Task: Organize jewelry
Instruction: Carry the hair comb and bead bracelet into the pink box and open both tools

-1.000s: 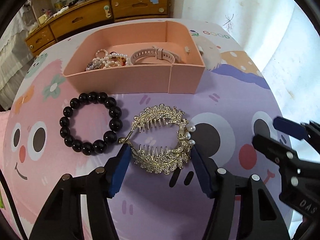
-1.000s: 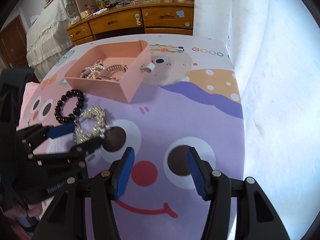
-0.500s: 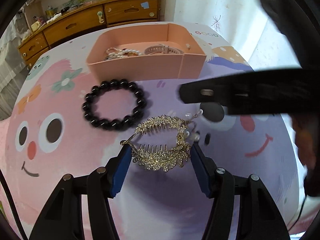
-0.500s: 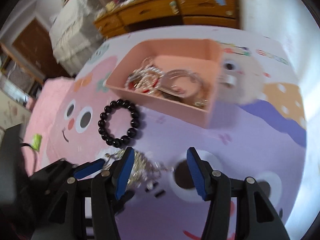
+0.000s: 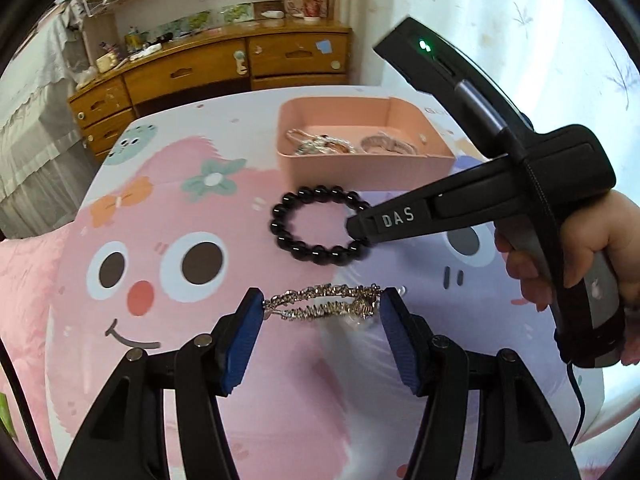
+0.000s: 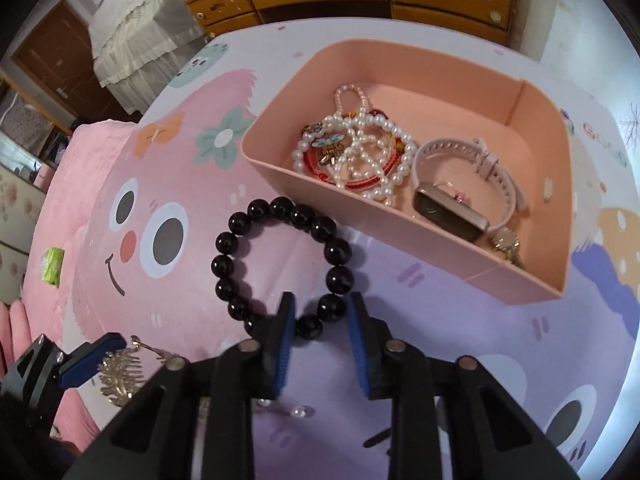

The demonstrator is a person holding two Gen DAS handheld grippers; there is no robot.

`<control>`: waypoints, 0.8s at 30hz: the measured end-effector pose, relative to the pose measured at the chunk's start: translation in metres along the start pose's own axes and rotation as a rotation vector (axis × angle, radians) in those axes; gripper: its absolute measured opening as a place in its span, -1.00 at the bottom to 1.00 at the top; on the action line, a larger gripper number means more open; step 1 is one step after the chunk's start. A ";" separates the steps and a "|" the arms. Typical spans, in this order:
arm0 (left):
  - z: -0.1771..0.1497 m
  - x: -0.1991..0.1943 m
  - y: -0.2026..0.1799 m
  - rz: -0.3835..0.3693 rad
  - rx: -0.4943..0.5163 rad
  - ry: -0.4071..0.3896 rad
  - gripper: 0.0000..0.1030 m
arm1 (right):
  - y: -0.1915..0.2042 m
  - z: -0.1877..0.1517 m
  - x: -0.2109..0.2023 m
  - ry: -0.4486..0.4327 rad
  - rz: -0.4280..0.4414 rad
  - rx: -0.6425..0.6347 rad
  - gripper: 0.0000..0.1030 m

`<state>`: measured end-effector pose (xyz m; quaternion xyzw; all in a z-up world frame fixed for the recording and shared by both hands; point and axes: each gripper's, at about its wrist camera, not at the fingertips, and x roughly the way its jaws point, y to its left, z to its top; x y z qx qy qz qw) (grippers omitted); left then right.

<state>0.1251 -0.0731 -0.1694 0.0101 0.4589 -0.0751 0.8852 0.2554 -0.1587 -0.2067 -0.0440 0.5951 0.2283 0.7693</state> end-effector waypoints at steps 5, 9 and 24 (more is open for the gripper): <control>0.001 -0.004 0.012 0.014 -0.024 -0.010 0.13 | 0.003 0.005 0.002 0.026 -0.046 0.000 -0.72; 0.005 -0.010 0.016 0.039 -0.007 -0.023 0.13 | 0.003 0.004 -0.007 0.017 -0.040 0.011 -0.72; 0.073 -0.033 0.039 0.153 0.055 -0.067 0.13 | -0.004 0.020 -0.106 -0.140 -0.030 -0.083 -0.72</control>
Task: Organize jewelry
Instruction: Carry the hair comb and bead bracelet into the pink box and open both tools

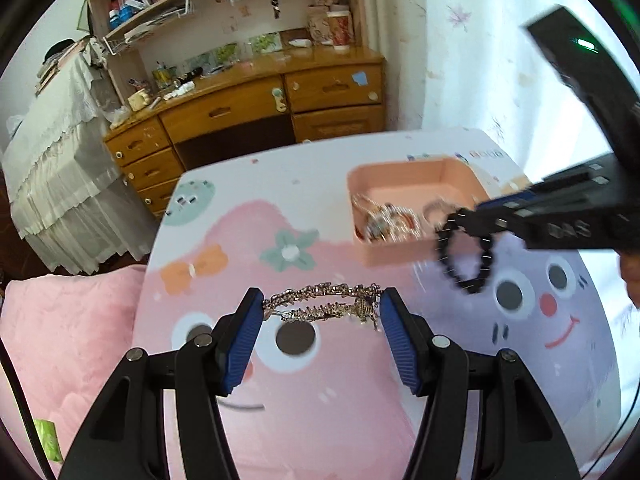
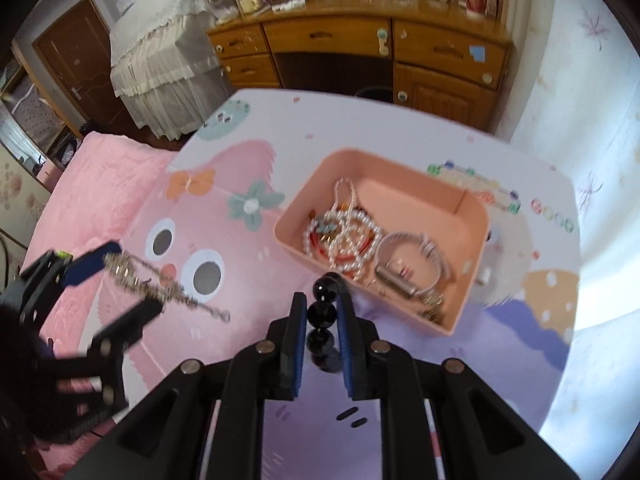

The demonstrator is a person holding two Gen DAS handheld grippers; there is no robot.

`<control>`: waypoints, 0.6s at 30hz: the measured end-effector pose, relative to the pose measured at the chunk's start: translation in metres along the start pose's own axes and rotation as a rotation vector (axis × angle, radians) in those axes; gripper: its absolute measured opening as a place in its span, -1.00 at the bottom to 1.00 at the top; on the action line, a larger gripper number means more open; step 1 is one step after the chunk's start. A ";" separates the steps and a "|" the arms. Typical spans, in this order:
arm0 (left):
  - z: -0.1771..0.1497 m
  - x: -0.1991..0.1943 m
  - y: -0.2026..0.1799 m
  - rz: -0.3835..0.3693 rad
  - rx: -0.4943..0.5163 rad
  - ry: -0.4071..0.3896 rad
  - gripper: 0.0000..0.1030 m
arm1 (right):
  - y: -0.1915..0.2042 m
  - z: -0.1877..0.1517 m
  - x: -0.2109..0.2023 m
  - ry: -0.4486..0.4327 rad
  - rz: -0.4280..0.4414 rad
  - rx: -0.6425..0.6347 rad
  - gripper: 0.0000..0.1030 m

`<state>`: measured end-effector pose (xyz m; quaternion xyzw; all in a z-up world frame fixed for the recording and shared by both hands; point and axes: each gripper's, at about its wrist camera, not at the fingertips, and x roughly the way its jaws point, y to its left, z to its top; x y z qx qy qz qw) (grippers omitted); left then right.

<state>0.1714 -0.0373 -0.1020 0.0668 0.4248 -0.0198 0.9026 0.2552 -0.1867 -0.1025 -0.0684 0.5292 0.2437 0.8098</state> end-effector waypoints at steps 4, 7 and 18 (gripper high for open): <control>0.025 0.005 0.009 -0.021 -0.053 -0.033 0.13 | -0.010 0.010 -0.016 -0.044 -0.012 0.011 -0.72; 0.042 0.011 0.011 -0.047 -0.080 -0.047 0.13 | -0.019 0.018 -0.024 -0.078 -0.009 0.024 -0.72; 0.107 0.036 -0.023 -0.043 0.003 -0.162 0.13 | -0.053 0.048 -0.030 -0.162 0.005 0.063 -0.71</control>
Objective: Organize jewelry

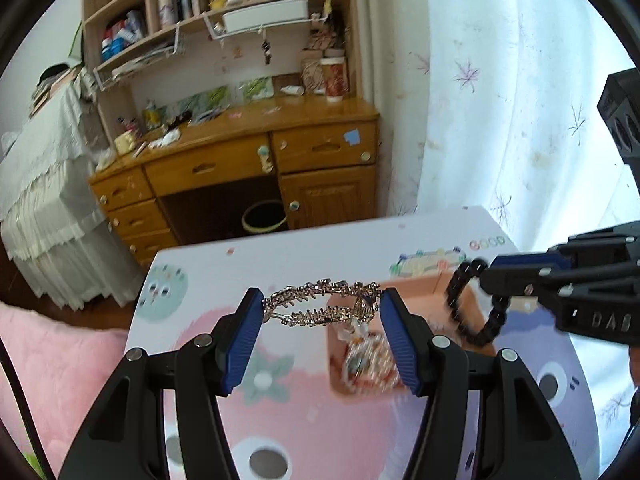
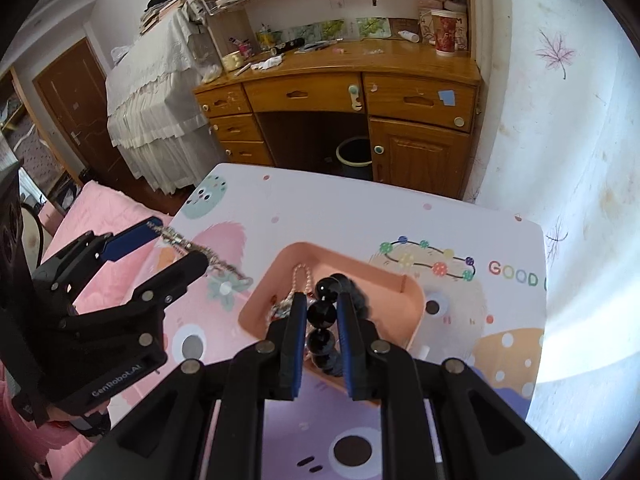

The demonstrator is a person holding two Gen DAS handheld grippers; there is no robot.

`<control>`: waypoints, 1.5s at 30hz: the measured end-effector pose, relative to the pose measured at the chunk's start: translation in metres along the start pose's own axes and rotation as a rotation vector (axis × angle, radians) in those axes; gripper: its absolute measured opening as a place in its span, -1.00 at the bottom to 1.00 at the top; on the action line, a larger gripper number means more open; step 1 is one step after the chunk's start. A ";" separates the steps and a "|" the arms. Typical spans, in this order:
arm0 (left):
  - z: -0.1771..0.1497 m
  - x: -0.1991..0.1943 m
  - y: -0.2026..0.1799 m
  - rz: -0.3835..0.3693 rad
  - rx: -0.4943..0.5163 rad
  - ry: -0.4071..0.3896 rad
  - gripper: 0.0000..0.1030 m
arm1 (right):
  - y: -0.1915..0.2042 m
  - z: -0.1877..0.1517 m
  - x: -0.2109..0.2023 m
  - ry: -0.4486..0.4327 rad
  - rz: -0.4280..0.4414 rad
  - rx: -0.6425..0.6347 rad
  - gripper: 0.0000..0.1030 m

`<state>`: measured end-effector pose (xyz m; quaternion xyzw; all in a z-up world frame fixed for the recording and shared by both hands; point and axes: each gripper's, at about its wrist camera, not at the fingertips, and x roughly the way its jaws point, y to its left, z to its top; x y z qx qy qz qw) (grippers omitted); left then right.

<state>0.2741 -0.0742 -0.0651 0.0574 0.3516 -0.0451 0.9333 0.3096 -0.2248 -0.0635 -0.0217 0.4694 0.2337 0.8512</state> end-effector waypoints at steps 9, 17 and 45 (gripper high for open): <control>0.021 0.036 -0.022 -0.049 -0.003 0.039 0.15 | -0.021 -0.004 0.019 0.034 0.021 0.067 -0.60; 0.017 0.043 -0.020 -0.050 -0.020 0.085 0.56 | -0.029 -0.009 0.007 0.015 -0.015 0.115 -0.35; -0.101 -0.138 0.030 -0.048 -0.061 0.457 0.70 | 0.084 -0.194 -0.064 0.328 -0.210 0.381 0.73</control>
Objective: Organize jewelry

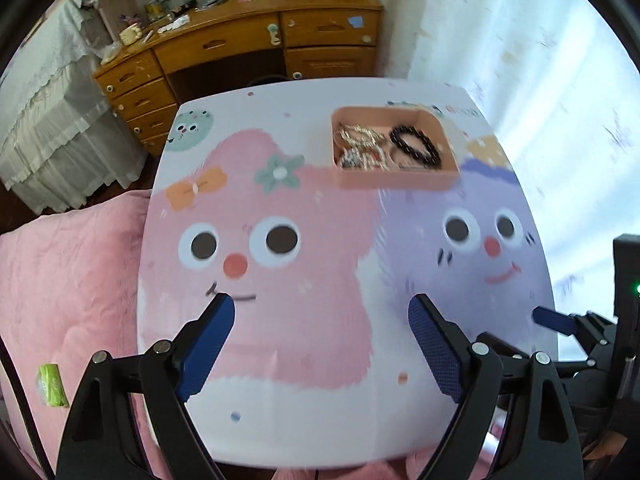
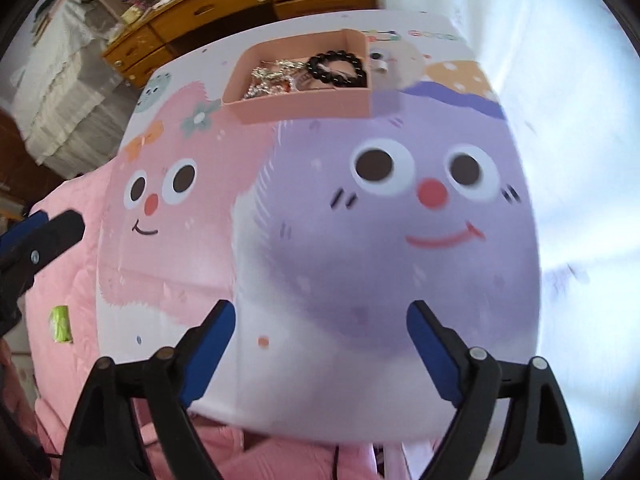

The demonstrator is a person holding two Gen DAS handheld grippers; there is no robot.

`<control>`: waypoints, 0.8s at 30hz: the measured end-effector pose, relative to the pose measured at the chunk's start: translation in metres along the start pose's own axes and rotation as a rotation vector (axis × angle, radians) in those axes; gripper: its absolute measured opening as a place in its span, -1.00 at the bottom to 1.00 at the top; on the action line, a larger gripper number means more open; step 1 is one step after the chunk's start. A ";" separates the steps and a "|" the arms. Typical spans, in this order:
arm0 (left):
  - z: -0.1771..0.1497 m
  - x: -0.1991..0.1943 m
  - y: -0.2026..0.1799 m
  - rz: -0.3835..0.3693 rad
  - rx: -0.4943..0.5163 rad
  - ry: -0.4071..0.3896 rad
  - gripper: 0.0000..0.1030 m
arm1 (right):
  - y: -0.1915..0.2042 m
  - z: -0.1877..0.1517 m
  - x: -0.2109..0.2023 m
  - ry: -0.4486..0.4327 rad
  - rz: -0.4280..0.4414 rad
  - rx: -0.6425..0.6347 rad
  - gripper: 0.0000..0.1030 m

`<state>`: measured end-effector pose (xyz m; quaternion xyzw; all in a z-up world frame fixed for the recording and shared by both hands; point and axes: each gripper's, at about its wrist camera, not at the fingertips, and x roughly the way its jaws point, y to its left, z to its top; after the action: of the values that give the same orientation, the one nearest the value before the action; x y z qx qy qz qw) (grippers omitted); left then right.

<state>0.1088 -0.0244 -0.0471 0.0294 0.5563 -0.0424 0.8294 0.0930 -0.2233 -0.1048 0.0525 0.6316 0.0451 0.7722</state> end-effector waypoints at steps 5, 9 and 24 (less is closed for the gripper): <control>-0.021 -0.026 0.010 -0.001 0.028 -0.017 0.71 | 0.019 -0.031 -0.039 -0.080 -0.037 0.085 0.75; -0.023 -0.041 0.020 -0.007 0.030 -0.062 0.84 | 0.039 -0.045 -0.065 -0.180 -0.076 0.101 0.76; -0.026 -0.088 0.019 0.012 -0.009 -0.249 0.99 | 0.062 -0.043 -0.121 -0.368 -0.098 0.002 0.78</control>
<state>0.0532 0.0000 0.0242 0.0234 0.4490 -0.0383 0.8924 0.0266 -0.1768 0.0127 0.0297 0.4817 -0.0037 0.8758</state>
